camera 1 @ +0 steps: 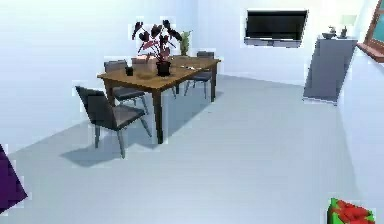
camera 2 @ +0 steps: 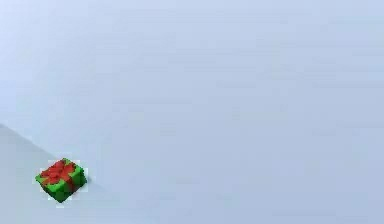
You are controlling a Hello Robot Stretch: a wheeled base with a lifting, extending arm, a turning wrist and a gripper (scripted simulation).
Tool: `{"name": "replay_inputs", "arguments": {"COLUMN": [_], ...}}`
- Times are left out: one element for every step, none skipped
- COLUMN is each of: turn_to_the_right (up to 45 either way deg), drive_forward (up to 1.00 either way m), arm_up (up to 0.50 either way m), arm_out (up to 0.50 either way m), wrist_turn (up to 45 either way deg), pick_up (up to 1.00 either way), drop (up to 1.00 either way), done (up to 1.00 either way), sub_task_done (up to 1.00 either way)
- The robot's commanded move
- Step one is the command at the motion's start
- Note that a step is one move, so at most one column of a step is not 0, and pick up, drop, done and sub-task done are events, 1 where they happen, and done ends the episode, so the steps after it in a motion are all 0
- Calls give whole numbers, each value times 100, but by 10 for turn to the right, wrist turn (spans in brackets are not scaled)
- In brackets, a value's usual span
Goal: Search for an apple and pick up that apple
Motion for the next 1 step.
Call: {"name": "replay_inputs", "arguments": {"turn_to_the_right": [-450], "drive_forward": [0], "arm_up": [0], "arm_out": [0], "wrist_turn": [0], "pick_up": [0], "drop": [0], "done": [0], "sub_task_done": [0]}}
